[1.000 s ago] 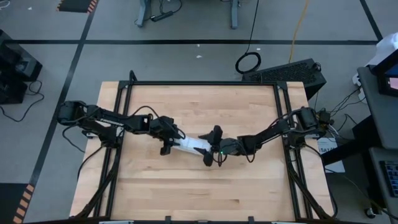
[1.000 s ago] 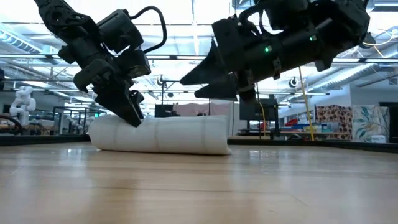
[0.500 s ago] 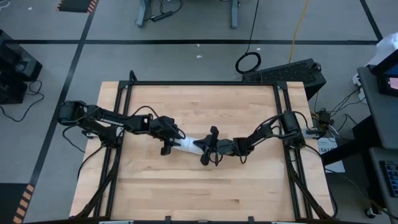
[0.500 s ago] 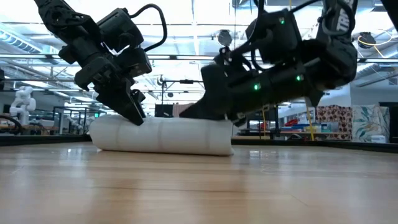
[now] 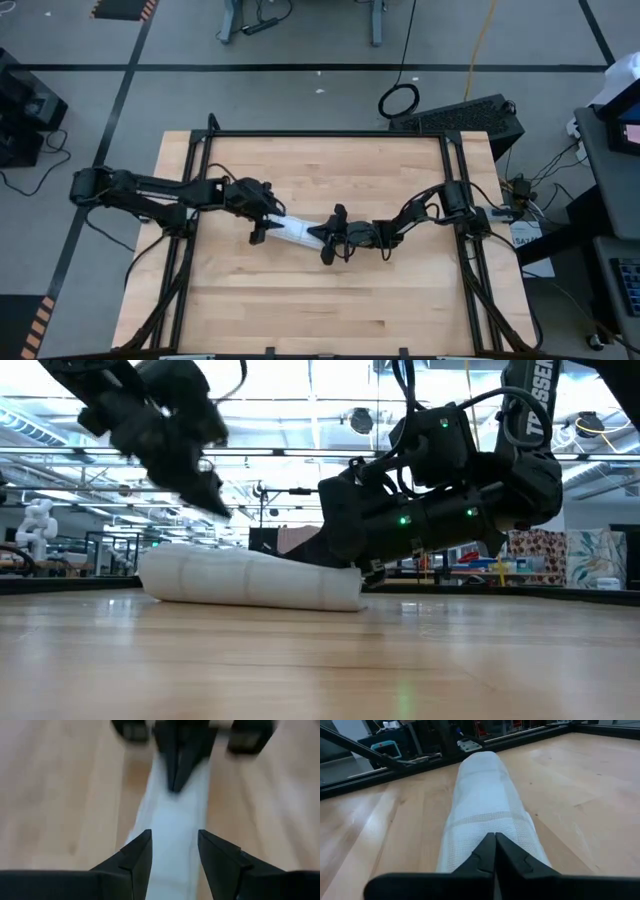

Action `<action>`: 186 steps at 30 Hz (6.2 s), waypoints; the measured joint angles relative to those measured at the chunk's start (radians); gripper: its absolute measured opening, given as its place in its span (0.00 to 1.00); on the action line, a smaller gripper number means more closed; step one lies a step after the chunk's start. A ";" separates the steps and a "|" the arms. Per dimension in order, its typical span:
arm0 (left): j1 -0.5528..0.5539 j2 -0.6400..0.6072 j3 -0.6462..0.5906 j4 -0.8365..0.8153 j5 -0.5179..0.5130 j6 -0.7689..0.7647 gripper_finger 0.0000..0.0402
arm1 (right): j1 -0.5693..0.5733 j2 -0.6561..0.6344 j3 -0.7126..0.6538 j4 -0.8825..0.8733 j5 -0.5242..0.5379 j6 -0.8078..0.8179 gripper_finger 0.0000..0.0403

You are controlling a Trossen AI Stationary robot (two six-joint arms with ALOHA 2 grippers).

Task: Roll towel
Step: Roll the white towel, then return to Home Position

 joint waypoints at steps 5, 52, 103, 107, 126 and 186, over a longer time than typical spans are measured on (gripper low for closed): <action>-0.034 -0.039 -0.055 0.256 0.063 0.027 0.40 | 0.000 0.002 -0.001 0.000 -0.003 0.003 0.00; -0.039 0.099 -0.470 1.197 0.006 -0.189 0.04 | 0.012 -0.458 -0.007 -0.483 -0.085 -0.160 0.00; -0.388 -0.441 -0.549 0.658 -0.434 -0.112 0.04 | 0.230 -1.175 -0.782 -0.361 -0.106 -0.301 0.00; -0.394 -0.484 -0.549 0.590 -0.434 -0.154 0.03 | 0.230 -1.209 -0.782 -0.366 -0.107 -0.325 0.00; -0.412 -0.880 -0.550 0.230 -0.548 -0.057 0.00 | 0.229 -1.769 -0.782 -0.799 -0.103 -0.438 0.00; -0.386 -1.073 -0.551 0.172 -0.572 -0.045 0.00 | 0.016 -2.184 -0.781 -1.061 -0.285 -0.413 0.00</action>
